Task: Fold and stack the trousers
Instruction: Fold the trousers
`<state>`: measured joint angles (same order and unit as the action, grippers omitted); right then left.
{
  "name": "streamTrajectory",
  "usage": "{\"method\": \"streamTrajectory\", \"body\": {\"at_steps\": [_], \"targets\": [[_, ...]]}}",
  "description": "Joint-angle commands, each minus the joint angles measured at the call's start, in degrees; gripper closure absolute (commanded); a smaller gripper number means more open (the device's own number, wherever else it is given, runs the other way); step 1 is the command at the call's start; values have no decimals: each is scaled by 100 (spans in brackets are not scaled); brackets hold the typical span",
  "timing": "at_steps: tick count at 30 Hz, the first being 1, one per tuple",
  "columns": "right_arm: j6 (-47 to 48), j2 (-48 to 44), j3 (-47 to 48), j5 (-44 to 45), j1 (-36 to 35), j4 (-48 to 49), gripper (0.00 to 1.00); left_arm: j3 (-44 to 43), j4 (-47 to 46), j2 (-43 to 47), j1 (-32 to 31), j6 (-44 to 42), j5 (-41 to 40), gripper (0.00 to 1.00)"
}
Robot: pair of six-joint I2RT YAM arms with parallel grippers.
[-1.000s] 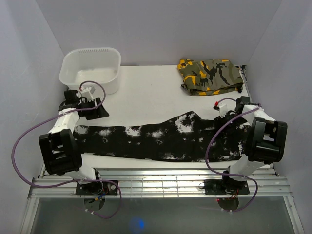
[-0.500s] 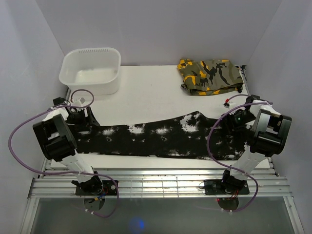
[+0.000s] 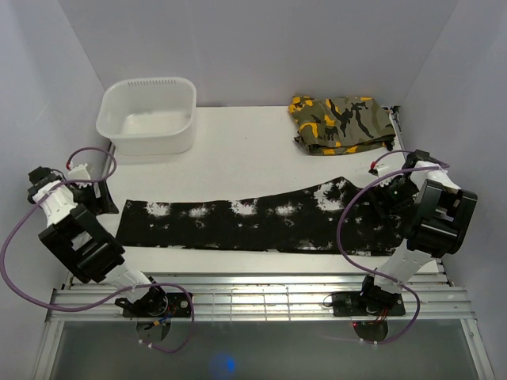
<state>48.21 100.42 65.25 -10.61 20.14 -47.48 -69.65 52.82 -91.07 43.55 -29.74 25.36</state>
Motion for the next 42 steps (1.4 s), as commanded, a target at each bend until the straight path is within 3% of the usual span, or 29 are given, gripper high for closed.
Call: {"method": "streamTrajectory", "body": {"at_steps": [1, 2, 4, 14, 18, 22, 23, 25, 27, 36, 39, 42], "targets": [[224, -374, 146, 6, -10, -384, 4, 179, 133, -138, 162, -428, -242, 10], [242, -435, 128, 67, -10, -402, 3, 206, 132, -235, 180, -428, -243, 11], [303, -602, 84, 147, -10, -472, 10, 293, -16, -411, 180, -402, -199, 12], [506, -849, 93, 516, 25, -797, 10, 1005, -456, -789, -118, -305, 372, 23], [497, -770, -82, 613, 25, -815, 10, 1260, -535, -860, -215, -95, 487, 33], [497, -708, -250, 604, 25, -780, 9, 1174, -413, -860, -215, 47, 601, 57], [488, -708, -250, 587, 25, -789, 9, 1112, -386, -808, -207, 82, 601, 70], [479, -717, -233, 534, 25, -806, 9, 832, -255, -597, -137, 108, 601, 80], [479, -717, -180, 490, 34, -859, 9, 515, -10, -448, -75, 74, 514, 98], [567, -787, 172, 77, 25, -1237, 9, -2605, 1818, -904, 787, -893, 609, 100], [593, -752, 224, -160, 25, -1421, 10, -2572, 2134, -475, 367, -1069, 751, 100], [585, -647, 277, -458, 25, -1676, 10, -2212, 2198, 123, -573, -790, 847, 100]]}}
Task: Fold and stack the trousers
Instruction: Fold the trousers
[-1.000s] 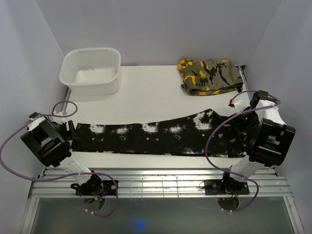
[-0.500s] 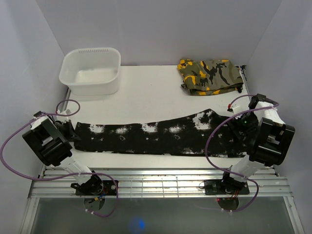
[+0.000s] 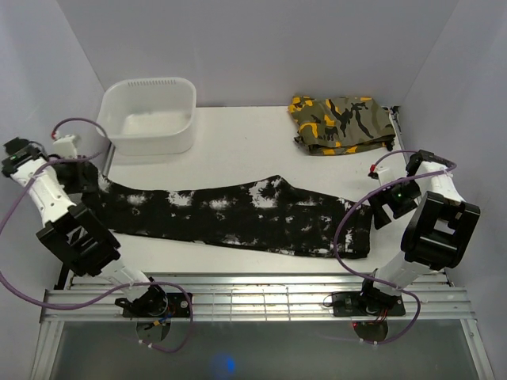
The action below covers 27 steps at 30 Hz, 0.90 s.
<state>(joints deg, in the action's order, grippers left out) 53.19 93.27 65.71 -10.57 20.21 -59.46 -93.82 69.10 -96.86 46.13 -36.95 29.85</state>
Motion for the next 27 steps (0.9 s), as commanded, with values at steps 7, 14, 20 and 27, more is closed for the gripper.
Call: {"method": "streamTrajectory", "body": {"at_steps": [7, 14, 20, 27], "targets": [[25, 94, 109, -911, 27, -760, 9, 1040, -62, 1309, -2957, 2160, 1768, 100], [-63, 95, -111, -895, 18, -707, 9, 2297, -2258, 1758, -5137, 4308, 974, 100], [-72, 112, -50, -789, 18, -742, 9, 2938, -3095, 1267, -6396, 4855, -320, 100], [-116, 138, -111, -701, 18, -681, 9, 3414, -3649, 862, -7152, 5101, -998, 97]]}}
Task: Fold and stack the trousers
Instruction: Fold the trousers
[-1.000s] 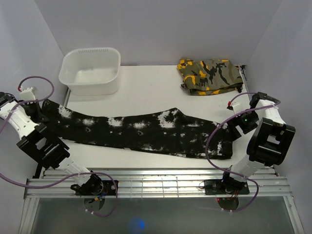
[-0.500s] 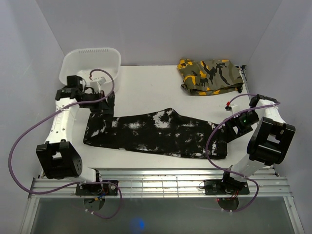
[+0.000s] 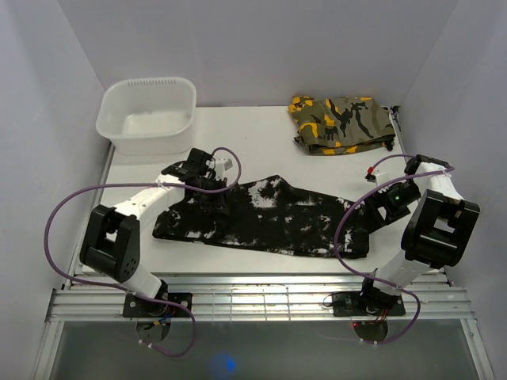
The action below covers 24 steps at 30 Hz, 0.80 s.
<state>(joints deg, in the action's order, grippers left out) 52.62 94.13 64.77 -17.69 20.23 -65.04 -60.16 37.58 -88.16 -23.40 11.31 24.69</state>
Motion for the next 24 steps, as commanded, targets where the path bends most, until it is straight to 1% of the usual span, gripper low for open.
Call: {"method": "streamTrajectory", "body": {"at_steps": [1, 3, 4, 6, 7, 8, 9, 11, 13, 15, 17, 18, 20, 21, 22, 23, 24], "targets": [[-68, 44, -35, 20, 16, -115, 9, 48, -515, -69, -218, 293, -517, 90], [-76, 44, -79, 46, 16, -88, 9, -13, -542, -298, -235, 284, -544, 76], [-85, 53, -96, 55, 16, -88, 9, -39, -542, -350, -235, 267, -527, 60], [-85, 53, -123, 47, 16, -106, 9, -231, -472, -360, -235, 179, -465, 38], [-85, 44, -123, 55, 16, -123, 9, -329, -410, -308, -235, 126, -456, 32], [-77, 36, -123, 55, 16, -141, 9, -425, -244, -237, -227, 65, -456, 21], [-68, 27, -114, 47, 16, -132, 9, -531, -156, -132, -209, 3, -534, 18], [-59, -8, -114, 47, 25, -132, 8, -733, 116, 184, -113, -269, -474, 16], [-41, -69, -62, -15, 25, -150, 7, -769, 310, 447, 159, -549, -290, 16], [-50, -122, -9, -154, 16, -176, 5, -638, 513, 571, 396, -849, -88, 17], [-76, -167, 114, -295, -1, -325, 4, -332, 478, 738, 537, -1025, 44, 17], [-94, -175, 141, -444, -10, -386, 2, -225, 461, 748, 729, -1043, 158, 18], [-112, -219, 141, -586, -36, -580, 0, -32, 399, 573, 906, -1008, 360, 18], [-103, -237, 97, -664, -63, -624, 4, 135, 390, 467, 1159, -1060, 518, 19], [-103, -280, 45, -700, -72, -650, 6, 188, 390, 362, 1284, -1113, 815, 20], [-103, -290, -17, -735, -72, -677, 7, 250, 381, 170, 1555, -1314, 984, 20], [-94, -290, -174, -831, -89, -686, 7, 364, 381, 89, 1688, -1385, 1151, 21]]}}
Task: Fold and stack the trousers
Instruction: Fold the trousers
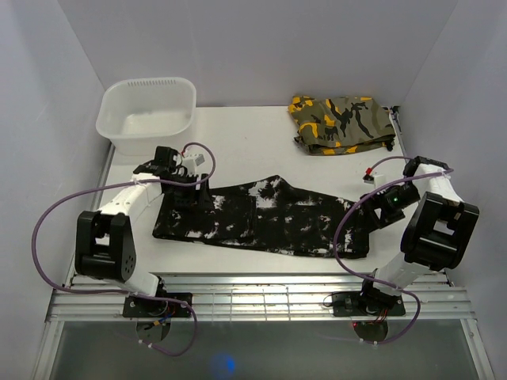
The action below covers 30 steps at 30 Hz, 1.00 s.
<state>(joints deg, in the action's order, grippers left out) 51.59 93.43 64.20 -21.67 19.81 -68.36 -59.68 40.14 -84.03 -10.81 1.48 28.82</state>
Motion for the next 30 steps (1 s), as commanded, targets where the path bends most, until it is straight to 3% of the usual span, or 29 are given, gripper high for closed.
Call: {"method": "streamTrajectory", "body": {"at_steps": [1, 6, 10, 17, 19, 22, 25, 30], "targets": [[9, -220, -197, -469, -56, -362, 8, 369, 117, -386, 544, -429, 844, 21], [-114, 26, -706, -436, -83, 66, 12, 685, -112, -702, 1325, -674, 1099, 21], [-106, 229, -937, -460, -74, 446, 21, 861, -7, -738, 1441, -1130, 1660, 19], [-667, -202, 592, -2700, -583, -205, 30, 467, 969, -88, 1494, -2020, 3190, 12], [-947, -315, 733, -3263, -1065, -108, 30, 414, 1013, 35, 1573, -1967, 3253, 11], [-2089, -474, 646, -3554, -1874, 839, 30, 151, 1372, -122, 1775, -2159, 3226, 11], [-3398, -554, 313, -3537, -2805, 2139, 25, -96, 1812, -464, 2108, -2467, 3235, 11], [-4314, -282, 137, -3047, -4149, 3694, 27, -377, 2612, -1140, 2741, -3362, 3393, 11]]}}
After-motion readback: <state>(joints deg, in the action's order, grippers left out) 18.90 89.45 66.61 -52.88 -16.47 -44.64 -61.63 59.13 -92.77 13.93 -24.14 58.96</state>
